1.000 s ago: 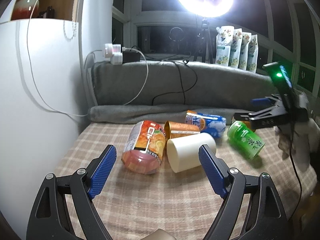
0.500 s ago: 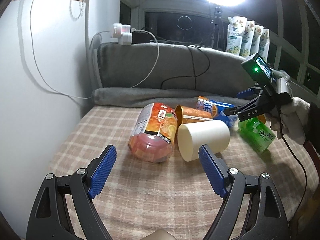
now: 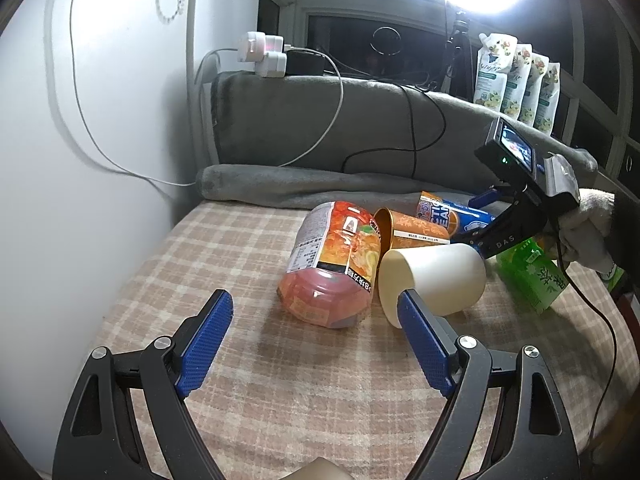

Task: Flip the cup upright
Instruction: 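Reach the right gripper to the lying blue Arctic Ocean bottle and grasp it, then lift the blue bottle with the right gripper and swing it toward the left gripper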

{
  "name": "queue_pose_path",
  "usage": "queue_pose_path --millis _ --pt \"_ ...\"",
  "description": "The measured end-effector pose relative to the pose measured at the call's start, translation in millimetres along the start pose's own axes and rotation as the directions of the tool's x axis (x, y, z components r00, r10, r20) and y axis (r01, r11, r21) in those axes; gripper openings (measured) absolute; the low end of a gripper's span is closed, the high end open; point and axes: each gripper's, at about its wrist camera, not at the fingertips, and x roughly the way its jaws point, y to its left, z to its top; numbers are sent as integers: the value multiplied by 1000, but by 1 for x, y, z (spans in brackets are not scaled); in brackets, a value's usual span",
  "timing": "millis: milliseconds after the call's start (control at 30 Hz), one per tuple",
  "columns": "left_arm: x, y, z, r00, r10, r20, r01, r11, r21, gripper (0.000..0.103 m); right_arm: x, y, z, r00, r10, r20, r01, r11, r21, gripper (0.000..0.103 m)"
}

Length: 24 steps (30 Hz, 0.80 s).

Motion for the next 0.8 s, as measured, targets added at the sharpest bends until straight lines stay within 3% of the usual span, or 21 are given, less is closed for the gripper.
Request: queue_pose_path --millis 433,567,800 --pt "-3 -1 3 1000 -4 10 4 1000 0 85 -16 2 3 998 -52 37 51 998 23 68" --pt "-7 -1 3 1000 -5 16 5 1000 -1 85 -37 5 -6 994 -85 68 81 995 56 68" --pt "-16 -2 2 999 -11 33 11 1000 -2 85 -79 12 -14 986 -67 155 48 992 120 68"
